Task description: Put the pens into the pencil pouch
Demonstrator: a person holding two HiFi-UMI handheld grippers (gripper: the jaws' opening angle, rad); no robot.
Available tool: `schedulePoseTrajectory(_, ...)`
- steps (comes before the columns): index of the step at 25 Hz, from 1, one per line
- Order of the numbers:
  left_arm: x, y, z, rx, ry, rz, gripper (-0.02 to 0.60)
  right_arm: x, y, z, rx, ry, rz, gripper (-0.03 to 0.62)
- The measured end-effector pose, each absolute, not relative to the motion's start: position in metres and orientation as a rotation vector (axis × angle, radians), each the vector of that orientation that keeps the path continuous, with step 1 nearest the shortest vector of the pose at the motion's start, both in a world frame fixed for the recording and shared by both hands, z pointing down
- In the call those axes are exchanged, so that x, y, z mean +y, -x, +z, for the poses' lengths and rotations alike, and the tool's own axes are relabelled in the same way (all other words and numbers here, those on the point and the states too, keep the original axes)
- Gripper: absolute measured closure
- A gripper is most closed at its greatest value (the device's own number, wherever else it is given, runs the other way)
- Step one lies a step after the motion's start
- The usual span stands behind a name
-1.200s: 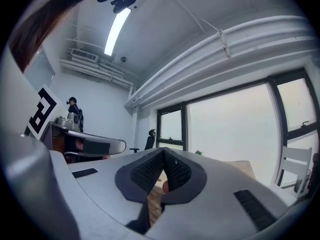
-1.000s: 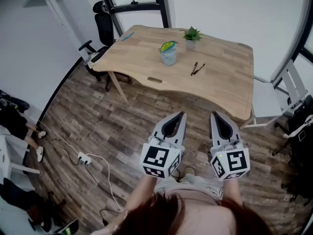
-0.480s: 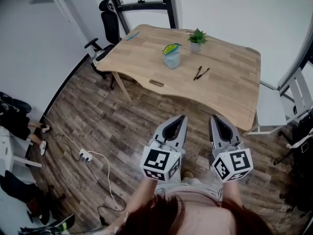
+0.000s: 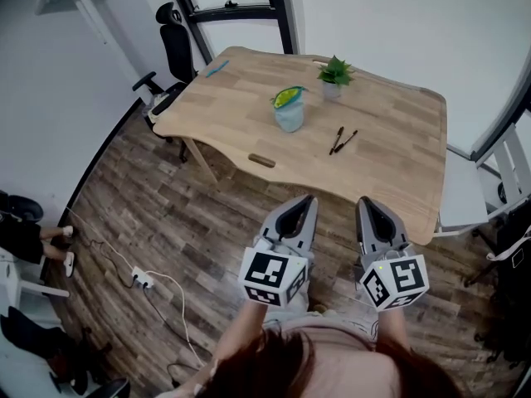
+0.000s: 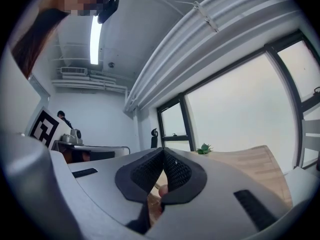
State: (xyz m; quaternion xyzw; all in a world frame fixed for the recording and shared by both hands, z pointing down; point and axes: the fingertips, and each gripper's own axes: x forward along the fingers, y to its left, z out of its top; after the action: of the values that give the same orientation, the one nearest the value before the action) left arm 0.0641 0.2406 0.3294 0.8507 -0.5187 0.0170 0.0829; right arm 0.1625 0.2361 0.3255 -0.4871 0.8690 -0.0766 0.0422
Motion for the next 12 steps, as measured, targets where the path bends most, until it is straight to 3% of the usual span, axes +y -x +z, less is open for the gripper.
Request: schedulePoseTrajectory(12, 0.144, -0.028, 0.326, -1.485, -2.617, 0.076, 0.580, 0.139, -0.125, 0.322, 2.619, 1.536, -0.232, 0.594)
